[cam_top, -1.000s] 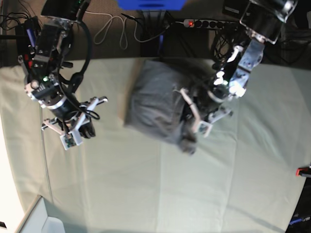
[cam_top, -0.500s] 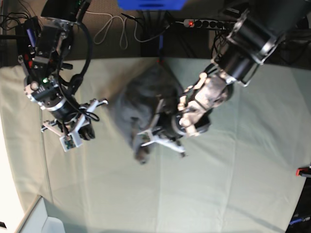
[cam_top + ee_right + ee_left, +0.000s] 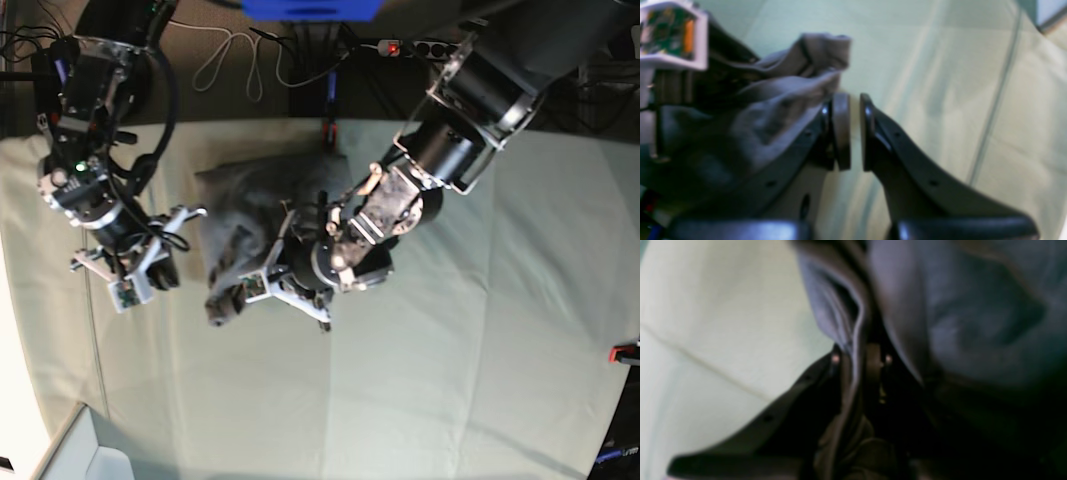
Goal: Layout the t-shirt on the table in an organized manner, then fold the t-shirt properly
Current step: 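Press and smooth the folded shirt with the left gripper, collar side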
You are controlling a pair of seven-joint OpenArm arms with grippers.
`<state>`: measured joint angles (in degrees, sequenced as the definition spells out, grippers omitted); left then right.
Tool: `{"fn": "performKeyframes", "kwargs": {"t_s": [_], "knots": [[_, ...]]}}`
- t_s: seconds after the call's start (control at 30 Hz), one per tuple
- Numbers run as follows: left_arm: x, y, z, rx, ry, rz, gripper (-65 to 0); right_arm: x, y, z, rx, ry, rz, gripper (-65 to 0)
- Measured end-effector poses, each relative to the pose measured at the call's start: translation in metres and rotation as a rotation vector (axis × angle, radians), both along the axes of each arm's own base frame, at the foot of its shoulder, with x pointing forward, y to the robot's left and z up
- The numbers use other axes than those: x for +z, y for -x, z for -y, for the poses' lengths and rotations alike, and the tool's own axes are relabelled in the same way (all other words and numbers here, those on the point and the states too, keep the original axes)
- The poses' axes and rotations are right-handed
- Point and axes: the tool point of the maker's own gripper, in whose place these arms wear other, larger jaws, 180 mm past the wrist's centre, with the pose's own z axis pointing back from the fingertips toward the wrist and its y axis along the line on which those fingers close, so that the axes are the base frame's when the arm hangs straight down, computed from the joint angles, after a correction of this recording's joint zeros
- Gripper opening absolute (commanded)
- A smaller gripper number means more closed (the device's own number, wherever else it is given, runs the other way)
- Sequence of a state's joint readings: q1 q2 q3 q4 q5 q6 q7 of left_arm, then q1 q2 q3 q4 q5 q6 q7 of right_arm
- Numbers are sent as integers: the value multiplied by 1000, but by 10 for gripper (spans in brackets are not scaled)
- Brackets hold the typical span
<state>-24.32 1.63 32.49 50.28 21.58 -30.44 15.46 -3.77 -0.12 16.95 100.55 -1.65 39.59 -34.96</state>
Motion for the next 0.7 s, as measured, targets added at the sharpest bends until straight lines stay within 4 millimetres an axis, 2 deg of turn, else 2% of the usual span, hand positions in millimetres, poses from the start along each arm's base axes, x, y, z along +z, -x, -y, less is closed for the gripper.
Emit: {"fn": "performKeyframes", "kwargs": {"t_s": [0.07, 0.1, 0.17, 0.27, 0.33, 0.5, 0.63, 0.7], "knots": [[-2, 0, 0, 0, 0, -6, -632, -1, 1, 4, -8, 6, -3, -608], [-3, -1, -1, 1, -1, -7, -606, -1, 1, 5, -8, 10, -10, -608], [-2, -5, 2, 7, -14, -12, -498, -1, 1, 4, -5, 7, -7, -607], [12, -12, 13, -1, 17, 17, -298, -2, 1, 3, -5, 6, -9, -607], [24, -16, 18, -8, 35, 46, -215, -2, 1, 3, -5, 5, -9, -607], [59, -30, 31, -31, 82, 128, -205, -5, 5, 2, -4, 4, -19, -607], [67, -32, 31, -31, 86, 148, -205, -5, 5, 2, -4, 5, -19, -607], [80, -32, 30, -26, 123, 173, -205, -6, 5, 2, -4, 6, -22, -607]]}}
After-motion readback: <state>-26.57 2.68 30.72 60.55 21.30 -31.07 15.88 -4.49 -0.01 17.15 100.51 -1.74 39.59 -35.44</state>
